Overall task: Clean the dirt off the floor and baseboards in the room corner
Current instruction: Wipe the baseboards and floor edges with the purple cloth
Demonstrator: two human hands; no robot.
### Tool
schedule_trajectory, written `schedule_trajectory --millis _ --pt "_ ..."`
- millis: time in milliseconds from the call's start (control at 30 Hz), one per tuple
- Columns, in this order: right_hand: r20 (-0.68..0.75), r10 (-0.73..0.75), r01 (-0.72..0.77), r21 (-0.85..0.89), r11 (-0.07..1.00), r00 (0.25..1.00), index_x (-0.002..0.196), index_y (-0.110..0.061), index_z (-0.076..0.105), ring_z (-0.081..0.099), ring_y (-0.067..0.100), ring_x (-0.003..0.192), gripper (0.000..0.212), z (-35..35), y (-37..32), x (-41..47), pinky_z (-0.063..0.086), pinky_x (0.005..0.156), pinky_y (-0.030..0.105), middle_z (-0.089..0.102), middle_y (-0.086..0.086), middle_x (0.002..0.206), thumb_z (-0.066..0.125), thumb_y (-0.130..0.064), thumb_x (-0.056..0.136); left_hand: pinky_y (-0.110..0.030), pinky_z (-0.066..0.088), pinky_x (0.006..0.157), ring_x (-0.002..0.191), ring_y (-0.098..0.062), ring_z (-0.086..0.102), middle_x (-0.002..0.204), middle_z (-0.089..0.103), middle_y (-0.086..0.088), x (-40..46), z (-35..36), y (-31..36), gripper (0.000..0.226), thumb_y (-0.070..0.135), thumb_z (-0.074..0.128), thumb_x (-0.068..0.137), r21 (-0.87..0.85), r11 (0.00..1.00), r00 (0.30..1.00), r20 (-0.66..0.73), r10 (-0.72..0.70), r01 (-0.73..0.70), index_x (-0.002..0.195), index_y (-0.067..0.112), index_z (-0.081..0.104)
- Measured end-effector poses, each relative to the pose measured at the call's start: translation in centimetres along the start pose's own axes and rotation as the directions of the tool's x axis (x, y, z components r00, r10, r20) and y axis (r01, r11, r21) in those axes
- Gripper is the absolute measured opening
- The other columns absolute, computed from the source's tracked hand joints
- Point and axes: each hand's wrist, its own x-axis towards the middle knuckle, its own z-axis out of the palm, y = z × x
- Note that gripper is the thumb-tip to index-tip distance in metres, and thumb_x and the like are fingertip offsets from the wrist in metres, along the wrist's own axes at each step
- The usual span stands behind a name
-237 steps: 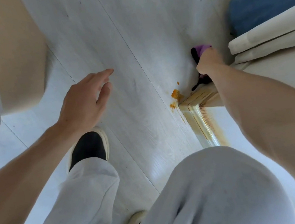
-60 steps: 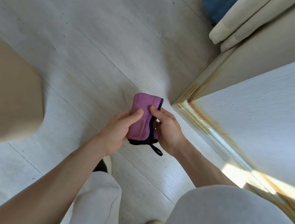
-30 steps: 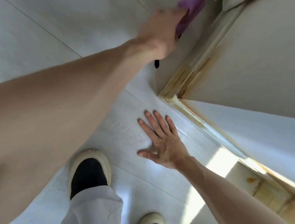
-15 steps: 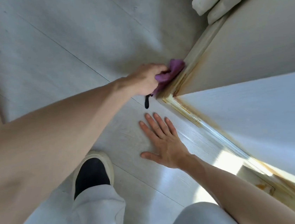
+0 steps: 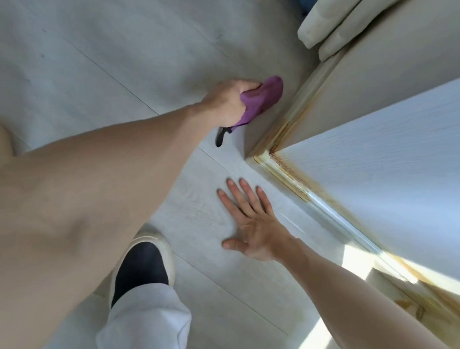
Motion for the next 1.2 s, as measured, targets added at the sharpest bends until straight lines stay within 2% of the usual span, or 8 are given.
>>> schedule_trajectory --millis 200,333,433,500,733,867,1033,1200 --pt "-0.065 -0.033 0.035 0.022 0.999 0.997 0.155 -0.035 -0.031 -0.04 0.019 0.149 0.111 0.4 0.5 -0.1 -0.023 0.121 0.046 -0.042 -0.007 0.162 0.054 -0.071 0.093 -0.029 0.044 0.111 0.128 -0.022 0.058 0.151 0.054 0.006 2.5 2.5 0.8 0.069 -0.003 0.041 0.1 -0.088 0.996 0.993 0.117 0.023 -0.012 0.147 0.046 0.05" --pt "-0.124 -0.03 0.032 0.014 0.999 0.992 0.161 -0.031 -0.019 -0.028 0.023 0.154 0.11 1.0 0.8 0.0 -0.016 0.124 0.049 -0.03 -0.004 0.168 0.053 -0.074 0.091 -0.016 0.041 0.105 0.127 -0.015 0.059 0.145 0.059 0.012 0.8 4.5 1.6 0.069 -0.008 0.041 0.096 -0.104 0.992 0.996 0.034 0.079 -0.075 0.141 0.041 0.059" --pt "-0.148 -0.031 0.035 0.02 0.999 0.988 0.164 -0.027 -0.011 -0.022 0.025 0.157 0.108 1.3 0.9 -0.1 -0.011 0.125 0.05 -0.023 -0.002 0.17 0.052 -0.075 0.09 -0.013 0.051 0.086 0.102 -0.015 0.069 0.132 0.069 0.01 -1.9 4.7 -1.5 0.066 -0.01 0.043 0.094 -0.127 0.991 0.999 0.019 0.039 -0.036 0.134 0.037 0.067" --pt "-0.158 -0.032 0.035 0.017 0.999 0.987 0.164 -0.026 -0.009 -0.02 0.026 0.157 0.108 1.3 1.0 -0.1 -0.009 0.125 0.051 -0.021 -0.001 0.171 0.052 -0.076 0.091 -0.02 0.053 0.088 0.104 -0.014 0.068 0.13 0.07 0.011 -1.9 3.6 -1.3 0.066 -0.01 0.044 0.092 -0.086 0.996 0.995 0.088 0.04 -0.032 0.132 0.037 0.068" --pt "-0.119 -0.032 0.034 0.015 0.999 0.992 0.163 -0.028 -0.015 -0.026 0.024 0.155 0.108 1.0 0.8 0.0 -0.014 0.124 0.05 -0.028 -0.002 0.169 0.052 -0.074 0.092 -0.006 0.04 0.087 0.111 -0.001 0.061 0.117 0.071 0.018 1.2 2.1 4.6 0.056 -0.007 0.047 0.093 -0.172 0.979 0.992 0.043 0.12 -0.111 0.123 0.032 0.074" --pt "-0.131 -0.023 0.024 0.004 1.0 0.991 0.164 -0.027 -0.011 -0.024 0.025 0.156 0.107 1.0 0.7 0.0 -0.013 0.125 0.05 -0.025 -0.001 0.17 0.05 -0.076 0.091 0.0 0.036 0.068 0.07 0.024 0.057 0.083 0.069 0.039 -3.0 3.1 1.7 0.053 -0.009 0.047 0.09 -0.253 0.966 0.998 0.015 0.066 -0.06 0.119 0.024 0.077" --pt "-0.111 -0.02 0.02 0.003 1.0 0.994 0.163 -0.028 -0.015 -0.028 0.023 0.154 0.106 0.9 0.8 0.0 -0.016 0.124 0.049 -0.029 -0.003 0.168 0.049 -0.075 0.092 -0.004 0.037 0.086 0.11 -0.001 0.059 0.112 0.068 0.021 0.4 2.0 4.7 0.041 0.009 0.054 0.097 -0.226 0.966 0.988 0.058 0.144 -0.128 0.124 0.033 0.073" --pt "-0.096 -0.015 0.015 0.001 1.0 0.995 0.162 -0.03 -0.018 -0.032 0.022 0.153 0.107 0.9 0.7 0.0 -0.017 0.124 0.049 -0.032 -0.004 0.167 0.049 -0.075 0.091 -0.021 0.047 0.086 0.092 -0.001 0.065 0.105 0.072 0.016 -1.5 2.7 2.7 0.016 0.04 0.066 0.097 -0.253 0.958 0.988 0.04 0.151 -0.137 0.108 0.033 0.075"
